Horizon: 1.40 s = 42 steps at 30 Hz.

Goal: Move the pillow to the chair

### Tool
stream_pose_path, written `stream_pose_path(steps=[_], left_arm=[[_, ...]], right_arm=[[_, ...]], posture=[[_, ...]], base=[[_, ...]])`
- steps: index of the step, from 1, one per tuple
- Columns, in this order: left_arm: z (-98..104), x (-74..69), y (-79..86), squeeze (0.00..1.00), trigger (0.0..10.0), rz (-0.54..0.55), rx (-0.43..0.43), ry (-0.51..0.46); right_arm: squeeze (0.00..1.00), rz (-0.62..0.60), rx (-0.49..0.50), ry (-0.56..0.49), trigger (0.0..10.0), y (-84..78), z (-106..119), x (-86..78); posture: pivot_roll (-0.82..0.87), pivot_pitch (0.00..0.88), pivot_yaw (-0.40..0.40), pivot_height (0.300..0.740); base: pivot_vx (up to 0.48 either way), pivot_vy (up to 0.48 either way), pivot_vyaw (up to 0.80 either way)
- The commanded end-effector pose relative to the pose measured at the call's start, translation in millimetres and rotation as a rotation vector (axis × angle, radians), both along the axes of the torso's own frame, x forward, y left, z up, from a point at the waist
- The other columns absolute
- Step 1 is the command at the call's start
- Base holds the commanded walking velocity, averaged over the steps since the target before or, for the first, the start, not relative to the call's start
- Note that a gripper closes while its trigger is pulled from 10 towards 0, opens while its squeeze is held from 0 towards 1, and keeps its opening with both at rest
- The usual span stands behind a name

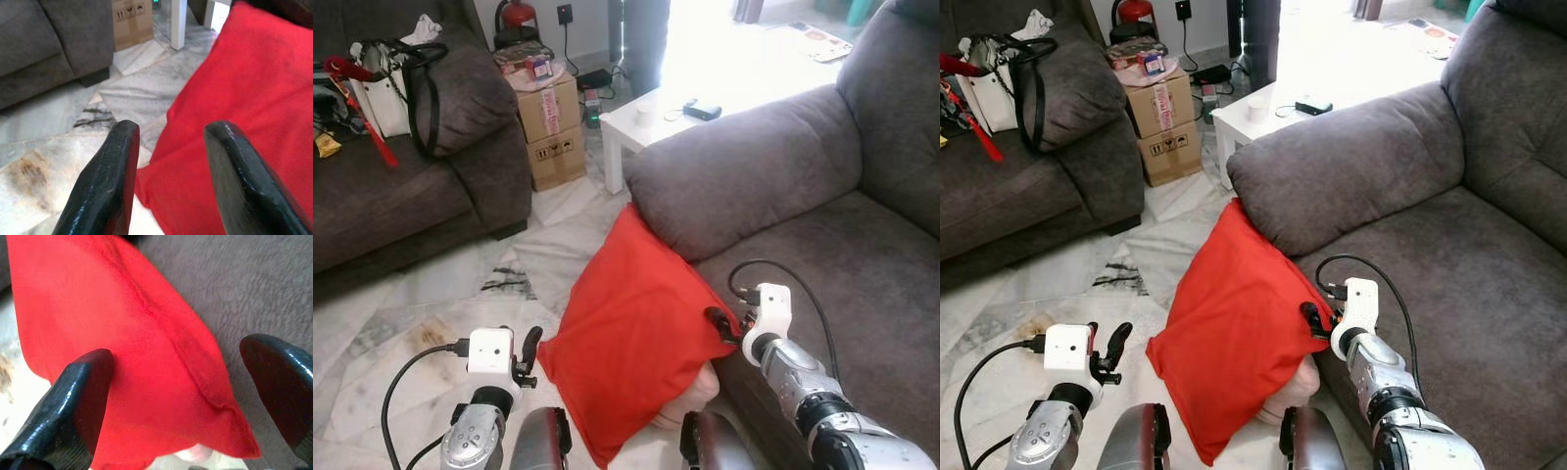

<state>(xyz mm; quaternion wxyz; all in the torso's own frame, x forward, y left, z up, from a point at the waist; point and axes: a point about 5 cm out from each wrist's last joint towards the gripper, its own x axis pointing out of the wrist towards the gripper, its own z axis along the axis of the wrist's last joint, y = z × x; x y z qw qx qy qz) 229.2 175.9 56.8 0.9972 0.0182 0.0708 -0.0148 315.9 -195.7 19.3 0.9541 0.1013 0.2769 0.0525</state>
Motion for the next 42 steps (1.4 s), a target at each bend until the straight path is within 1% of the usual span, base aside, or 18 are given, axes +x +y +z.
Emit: stream_pose_path(steps=[1, 4, 5, 10, 15, 18, 23, 27, 32, 33, 35, 36, 42], left_arm=[[-0.1, -2.3, -0.1, 0.00, 10.0, -0.009, -0.003, 0.014], [-0.2, -2.4, -0.5, 0.00, 10.0, -0.010, -0.004, 0.014], [0.0, -2.5, -1.3, 0.00, 10.0, -0.015, -0.006, 0.014], [-0.5, -4.3, -2.2, 0.00, 10.0, -0.023, -0.008, 0.019], [-1.2, -7.6, -3.8, 0.00, 10.0, -0.030, -0.012, 0.026], [-0.3, -11.0, -6.9, 0.00, 10.0, -0.040, -0.014, 0.028], [2.5, -14.0, -9.1, 0.00, 10.0, -0.058, -0.006, 0.027], [10.2, -11.2, -9.1, 0.00, 10.0, -0.068, -0.006, 0.009], [17.3, -8.6, -9.4, 0.00, 10.0, -0.072, -0.008, -0.014], [20.4, -7.9, -9.3, 0.00, 10.0, -0.069, -0.007, -0.022], [21.7, -8.5, -9.6, 0.00, 10.0, -0.068, -0.007, -0.025], [24.8, -8.9, -10.4, 0.00, 10.0, -0.066, -0.007, -0.034], [33.6, -11.2, -12.5, 0.00, 10.0, -0.057, -0.004, -0.056]], right_arm=[[0.00, 0.011, 0.013, 0.036, 10.0, 0.9, -7.3, -6.3], [0.00, 0.013, 0.037, 0.046, 10.0, 2.8, -9.0, -7.6], [0.00, 0.033, 0.036, 0.052, 10.0, 4.6, -10.6, -9.0], [0.00, 0.055, 0.038, 0.078, 10.0, 7.0, -16.2, -14.2], [0.00, 0.064, 0.082, 0.093, 10.0, 9.5, -21.5, -19.9], [0.00, 0.083, 0.115, 0.086, 10.0, 14.2, -24.5, -23.4], [0.00, 0.099, 0.153, 0.056, 10.0, 23.9, -25.6, -24.6], [0.00, 0.087, 0.193, 0.021, 10.0, 33.4, -21.2, -19.4], [0.00, 0.066, 0.226, -0.007, 10.0, 37.0, -16.0, -14.0], [0.00, 0.063, 0.241, -0.032, 10.0, 39.0, -12.3, -10.7], [0.00, 0.063, 0.245, -0.041, 10.0, 39.3, -11.3, -10.0], [0.00, 0.056, 0.260, -0.070, 10.0, 41.2, -6.9, -6.2], [0.00, 0.055, 0.280, -0.124, 10.0, 46.1, 1.8, 0.9]], posture=[[0.05, 0.152, 0.000, 0.604], [0.05, 0.151, 0.001, 0.604], [0.05, 0.150, 0.002, 0.604], [0.05, 0.151, 0.001, 0.604], [0.05, 0.158, 0.000, 0.604], [0.05, 0.173, -0.002, 0.604], [0.06, 0.197, -0.003, 0.604], [0.08, 0.216, -0.007, 0.604], [0.08, 0.231, -0.012, 0.604], [0.09, 0.237, -0.014, 0.604], [0.09, 0.243, -0.016, 0.604], [0.09, 0.249, -0.019, 0.604], [0.11, 0.273, -0.028, 0.604]], base=[[0.000, 0.000, 0.00], [0.000, 0.000, 0.00], [0.000, 0.000, 0.00], [0.000, 0.000, 0.00], [0.000, 0.000, 0.00], [0.000, 0.000, 0.00], [0.000, 0.000, 0.00], [0.000, 0.000, 0.00], [0.000, 0.000, 0.00], [0.000, 0.000, 0.00], [0.000, 0.000, 0.00], [0.000, 0.000, 0.00], [0.000, 0.000, 0.00]])
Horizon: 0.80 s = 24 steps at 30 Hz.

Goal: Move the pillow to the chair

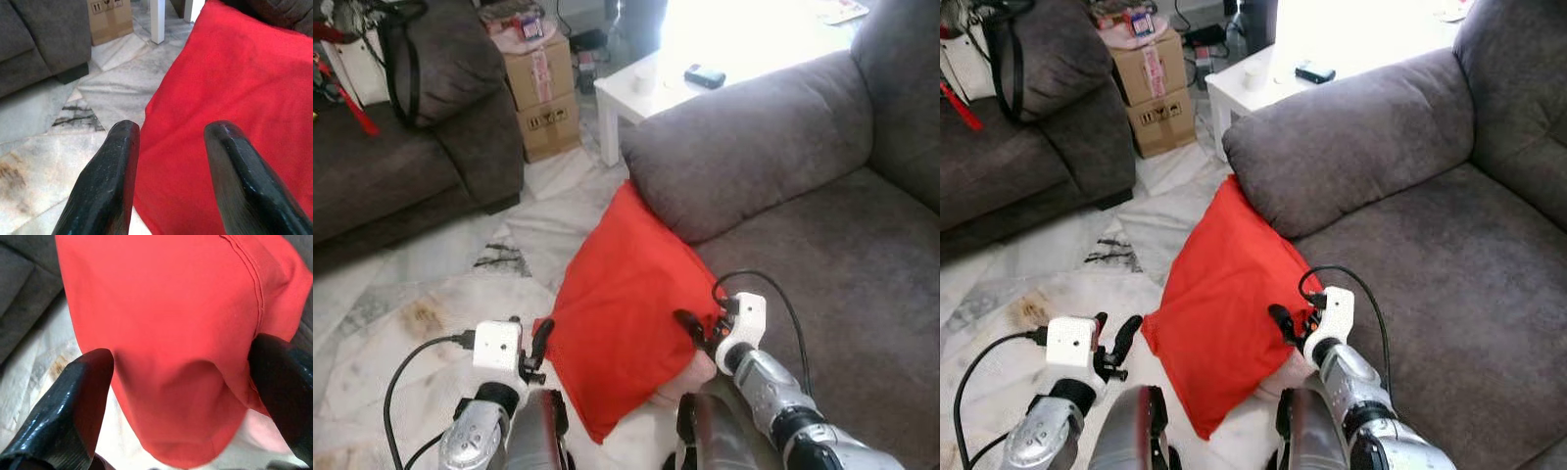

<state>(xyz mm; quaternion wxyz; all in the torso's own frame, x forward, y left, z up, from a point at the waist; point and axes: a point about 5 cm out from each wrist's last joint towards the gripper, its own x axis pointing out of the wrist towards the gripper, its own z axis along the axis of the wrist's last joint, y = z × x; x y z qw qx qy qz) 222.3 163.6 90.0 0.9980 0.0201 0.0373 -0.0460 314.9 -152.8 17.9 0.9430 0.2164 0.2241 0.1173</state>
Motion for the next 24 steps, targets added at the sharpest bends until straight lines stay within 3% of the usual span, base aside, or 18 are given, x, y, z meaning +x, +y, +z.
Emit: stream_pose_path(steps=[1, 15, 16, 17, 18, 24], left_arm=[[2.6, -4.6, -0.2, 0.00, 10.0, 0.012, -0.001, 0.004], [18.7, -15.7, -0.2, 0.00, 10.0, 0.044, 0.011, -0.017], [20.0, -17.1, -0.5, 0.00, 10.0, 0.046, 0.014, -0.017], [20.0, -17.1, -0.5, 0.00, 10.0, 0.046, 0.014, -0.017], [20.4, -17.5, -0.2, 0.00, 10.0, 0.049, 0.013, -0.015], [20.7, -20.3, -0.5, 0.00, 10.0, 0.055, 0.015, -0.007]], right_arm=[[0.00, 0.001, 0.013, -0.036, 10.0, 4.7, 4.9, 3.5], [0.00, 0.006, -0.039, -0.095, 10.0, 23.3, 15.5, 12.6], [0.00, -0.002, -0.016, -0.101, 4.9, 23.7, 15.7, 12.4], [0.00, -0.002, -0.016, -0.101, 4.9, 23.7, 15.7, 12.4], [0.00, -0.012, 0.000, -0.104, 0.0, 23.6, 15.7, 12.1], [0.00, -0.005, -0.004, -0.110, 0.0, 24.2, 14.9, 11.0]], posture=[[0.11, 0.280, -0.030, 0.604], [0.13, 0.357, -0.045, 0.604], [0.13, 0.361, -0.046, 0.604], [0.13, 0.361, -0.046, 0.604], [0.13, 0.367, -0.047, 0.604], [0.13, 0.374, -0.052, 0.604]], base=[[0.000, 0.000, 0.00], [0.000, 0.000, 0.00], [0.000, 0.000, 0.00], [0.000, 0.000, 0.00], [0.000, 0.000, 0.00], [0.000, 0.000, 0.00]])
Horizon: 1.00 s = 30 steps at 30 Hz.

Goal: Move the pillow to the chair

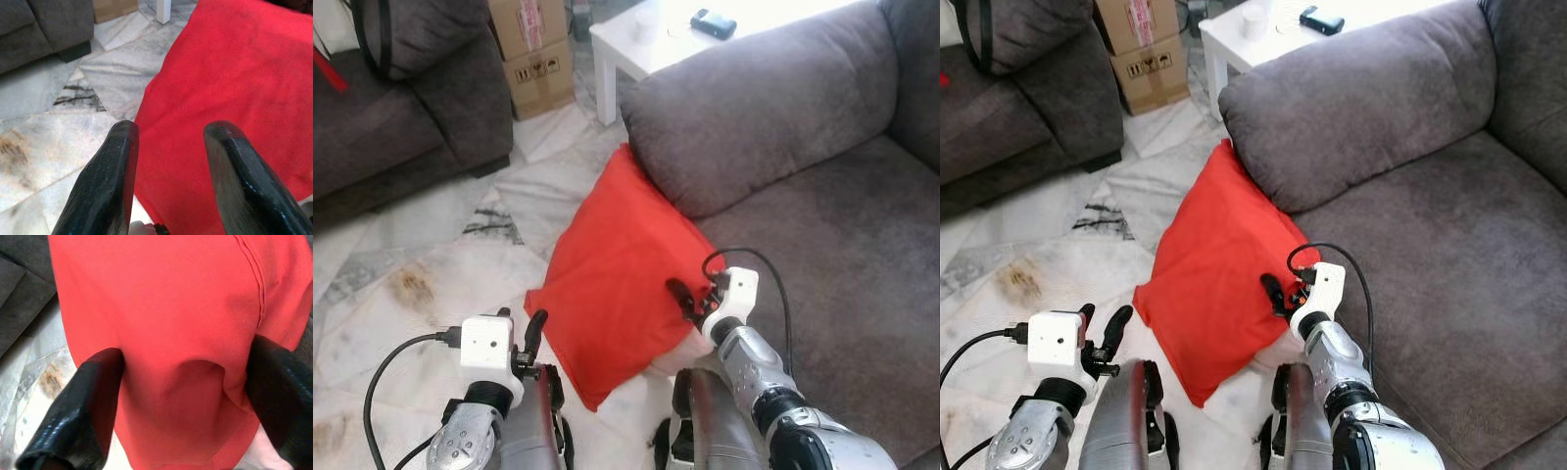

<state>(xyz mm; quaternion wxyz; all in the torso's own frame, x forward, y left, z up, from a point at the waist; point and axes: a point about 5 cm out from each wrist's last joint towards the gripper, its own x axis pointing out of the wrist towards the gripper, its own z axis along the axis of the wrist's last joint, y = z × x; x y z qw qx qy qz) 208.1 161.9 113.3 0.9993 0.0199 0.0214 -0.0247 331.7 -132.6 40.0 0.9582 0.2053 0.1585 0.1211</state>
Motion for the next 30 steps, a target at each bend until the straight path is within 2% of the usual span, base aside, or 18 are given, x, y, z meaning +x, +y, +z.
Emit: stream_pose_path(steps=[1, 7, 13, 30], left_arm=[[-2.3, -6.4, 0.9, 0.00, 10.0, 0.014, 0.014, 0.027], [-0.7, -5.1, 0.7, 0.00, 10.0, 0.014, 0.012, 0.026], [-1.5, -3.5, 0.7, 0.00, 10.0, 0.011, 0.010, 0.026], [-2.1, 5.4, 2.7, 0.00, 10.0, 0.012, 0.013, 0.023]], right_arm=[[0.00, 0.016, 0.005, 0.026, 0.0, 3.9, -7.3, -5.9], [0.00, 0.003, 0.007, 0.032, 0.0, 2.5, -7.7, -5.8], [0.00, 0.006, -0.043, 0.032, 0.0, 0.2, -7.3, -5.0], [0.00, 0.022, -0.044, 0.043, 0.0, 4.3, -7.3, -4.4]], posture=[[0.13, 0.374, -0.053, 0.604], [0.13, 0.366, -0.055, 0.604], [0.13, 0.354, -0.055, 0.604], [0.12, 0.331, -0.050, 0.604]], base=[[0.000, 0.000, 0.00], [0.000, 0.000, 0.00], [0.000, 0.000, 0.00], [0.000, 0.000, 0.00]])
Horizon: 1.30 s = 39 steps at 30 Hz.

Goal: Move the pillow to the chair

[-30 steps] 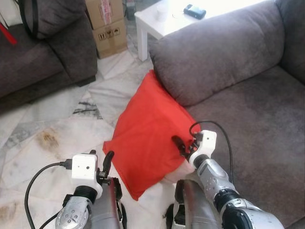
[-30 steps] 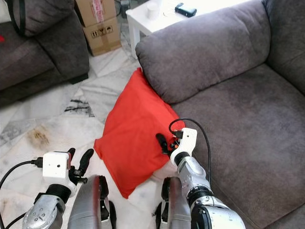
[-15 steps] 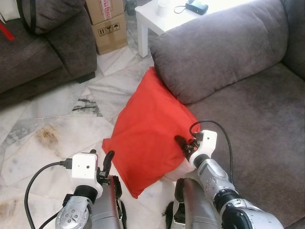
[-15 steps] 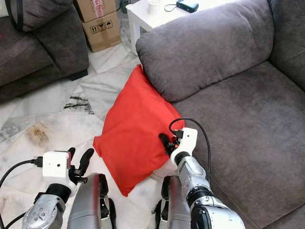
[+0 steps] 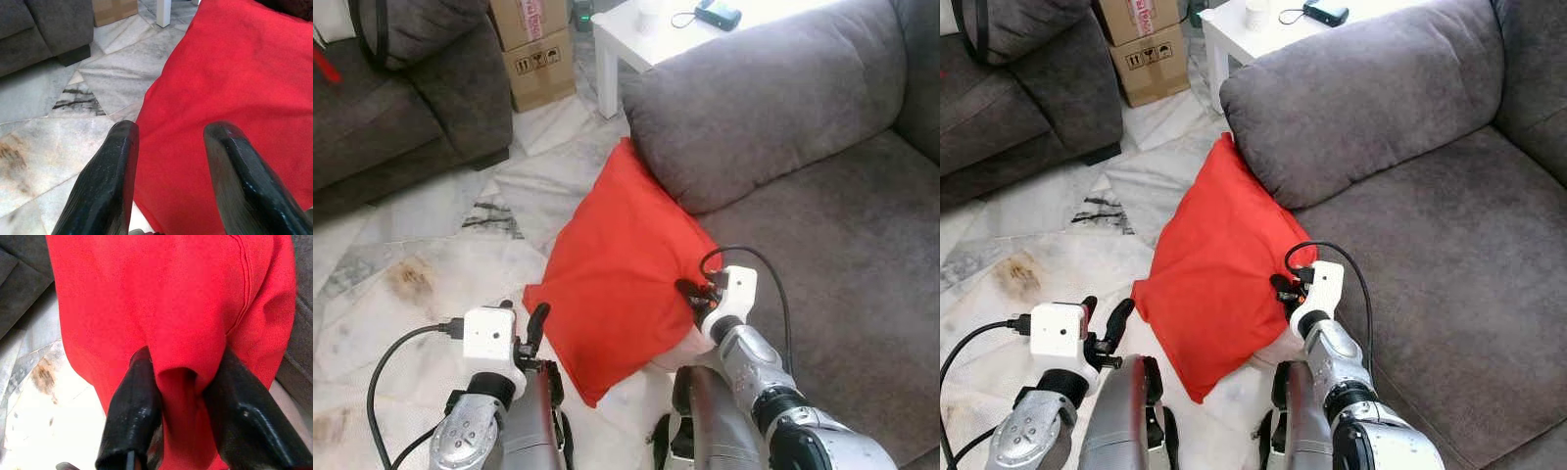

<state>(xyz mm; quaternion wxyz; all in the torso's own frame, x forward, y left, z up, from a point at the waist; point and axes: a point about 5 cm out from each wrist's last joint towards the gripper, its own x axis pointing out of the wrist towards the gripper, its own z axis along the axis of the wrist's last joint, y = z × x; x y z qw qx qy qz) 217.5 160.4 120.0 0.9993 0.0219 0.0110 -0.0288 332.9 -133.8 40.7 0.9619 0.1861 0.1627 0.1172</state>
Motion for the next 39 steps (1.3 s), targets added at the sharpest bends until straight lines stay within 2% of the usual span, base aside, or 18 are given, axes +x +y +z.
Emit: stream_pose_path(steps=[1, 18, 21, 22, 26, 27, 29, 30, 33, 39], left_arm=[[-8.9, -3.7, 4.4, 0.00, 10.0, 0.021, 0.010, 0.043], [-18.0, 16.4, 11.1, 0.00, 10.0, 0.021, 0.025, 0.043], [-19.1, 18.6, 11.8, 0.00, 10.0, 0.021, 0.026, 0.042], [-19.4, 23.3, 12.6, 0.00, 10.0, 0.020, 0.027, 0.037], [-19.3, 33.4, 13.9, 0.00, 10.0, 0.016, 0.031, 0.022], [-18.9, 36.2, 14.2, 0.00, 10.0, 0.013, 0.031, 0.015], [-18.9, 37.6, 14.3, 0.00, 10.0, 0.012, 0.030, 0.014], [-19.0, 39.2, 13.9, 0.00, 10.0, 0.007, 0.030, 0.010], [-19.2, 42.3, 13.4, 0.00, 10.0, -0.001, 0.028, 0.003], [-17.3, 48.2, 10.2, 0.00, 10.0, -0.028, 0.024, -0.018]], right_arm=[[0.00, 0.021, -0.003, 0.040, 0.0, 5.5, -8.1, -5.7], [0.00, -0.022, 0.005, 0.044, 0.0, 4.4, -5.1, -2.2], [0.00, -0.024, 0.007, 0.032, 0.0, 4.8, -3.2, -1.0], [0.00, -0.024, -0.001, 0.009, 0.0, 4.6, 0.5, 1.3], [0.00, 0.004, -0.038, -0.054, 0.0, 5.8, 10.5, 6.9], [0.00, 0.013, -0.039, -0.092, 8.3, 6.0, 15.5, 9.0], [0.00, 0.014, -0.038, -0.105, 8.3, 5.9, 17.4, 9.8], [0.00, 0.028, -0.018, -0.140, 10.0, 6.5, 21.7, 10.9], [0.00, 0.071, -0.059, -0.201, 10.0, 6.9, 26.6, 10.5], [0.00, 0.097, -0.048, -0.315, 10.0, 0.1, 34.5, 3.9]], posture=[[0.12, 0.331, -0.050, 0.604], [0.11, 0.224, -0.034, 0.604], [0.11, 0.209, -0.032, 0.604], [0.10, 0.173, -0.029, 0.604], [0.10, 0.120, -0.021, 0.604], [0.09, 0.114, -0.020, 0.604], [0.09, 0.098, -0.016, 0.604], [0.08, 0.078, -0.009, 0.604], [0.07, 0.063, -0.002, 0.604], [0.05, 0.019, 0.021, 0.604]], base=[[0.000, 0.000, 0.00], [0.000, 0.000, 0.00], [0.000, 0.000, 0.00], [0.000, 0.000, 0.00], [0.000, 0.000, 0.00], [0.000, 0.000, 0.00], [0.000, 0.000, 0.00], [0.000, 0.000, 0.00], [0.000, 0.000, 0.00], [0.000, 0.000, 0.00]])
